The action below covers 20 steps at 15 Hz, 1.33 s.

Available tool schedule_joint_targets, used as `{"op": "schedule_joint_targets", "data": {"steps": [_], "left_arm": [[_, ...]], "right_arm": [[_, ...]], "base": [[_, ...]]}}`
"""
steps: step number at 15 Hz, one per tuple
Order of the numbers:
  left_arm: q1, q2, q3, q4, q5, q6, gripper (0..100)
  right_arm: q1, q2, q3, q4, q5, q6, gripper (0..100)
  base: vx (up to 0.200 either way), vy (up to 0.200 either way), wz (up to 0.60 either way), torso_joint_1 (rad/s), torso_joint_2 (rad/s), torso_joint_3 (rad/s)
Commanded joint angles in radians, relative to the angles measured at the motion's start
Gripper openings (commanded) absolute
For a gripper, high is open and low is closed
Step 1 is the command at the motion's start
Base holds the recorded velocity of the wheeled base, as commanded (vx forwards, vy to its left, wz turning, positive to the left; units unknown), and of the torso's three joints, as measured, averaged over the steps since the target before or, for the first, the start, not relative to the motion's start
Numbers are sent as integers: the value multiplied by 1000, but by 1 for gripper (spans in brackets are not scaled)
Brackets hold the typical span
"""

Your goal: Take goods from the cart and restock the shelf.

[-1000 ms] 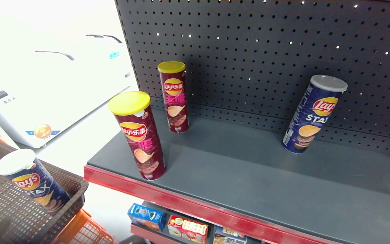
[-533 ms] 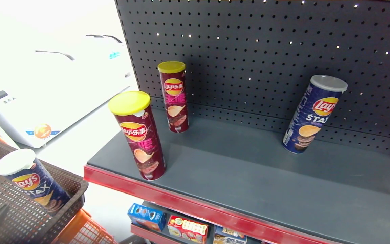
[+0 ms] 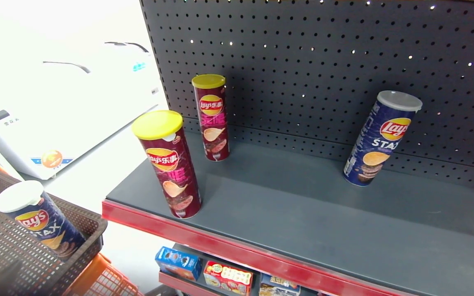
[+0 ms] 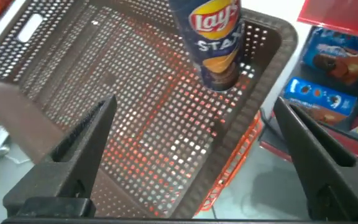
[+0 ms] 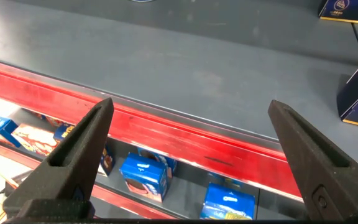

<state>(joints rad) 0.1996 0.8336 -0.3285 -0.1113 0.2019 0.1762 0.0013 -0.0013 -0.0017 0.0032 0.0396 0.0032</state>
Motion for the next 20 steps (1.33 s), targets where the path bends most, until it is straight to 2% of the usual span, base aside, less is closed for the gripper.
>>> {"op": "schedule_joint_targets", "data": {"steps": [1, 4, 5, 8, 11, 13, 15, 17, 18, 19, 20], "left_arm": [[35, 67, 28, -61, -64, -14, 100], [98, 131, 86, -174, -137, -17, 100], [113, 153, 95, -197, -145, -18, 100], [123, 232, 105, -304, -187, -20, 100], [121, 338, 108, -438, -190, -20, 100], [123, 395, 114, -493, -188, -26, 100], [123, 490, 117, -607, -190, -86, 100], [123, 559, 118, -680, -188, -89, 100], [123, 559, 118, -680, -188, -89, 100], [121, 622, 124, -785, -188, -89, 100], [121, 648, 134, -828, -190, -89, 100]], "right_arm": [[0, 1, 0, 0, 0, 0, 100], [0, 1, 0, 0, 0, 0, 100], [0, 1, 0, 0, 0, 0, 100], [0, 1, 0, 0, 0, 0, 100], [0, 1, 0, 0, 0, 0, 100], [0, 1, 0, 0, 0, 0, 100], [0, 1, 0, 0, 0, 0, 100], [0, 1, 0, 0, 0, 0, 100], [0, 1, 0, 0, 0, 0, 100], [0, 1, 0, 0, 0, 0, 100], [0, 1, 0, 1, 0, 0, 100]], "base": [[0, 0, 0, 0, 0, 0], [0, 0, 0, 0, 0, 0], [0, 0, 0, 0, 0, 0], [0, 0, 0, 0, 0, 0], [0, 0, 0, 0, 0, 0], [0, 0, 0, 0, 0, 0], [0, 0, 0, 0, 0, 0], [0, 0, 0, 0, 0, 0], [0, 0, 0, 0, 0, 0], [0, 0, 0, 0, 0, 0], [0, 0, 0, 0, 0, 0]]}}
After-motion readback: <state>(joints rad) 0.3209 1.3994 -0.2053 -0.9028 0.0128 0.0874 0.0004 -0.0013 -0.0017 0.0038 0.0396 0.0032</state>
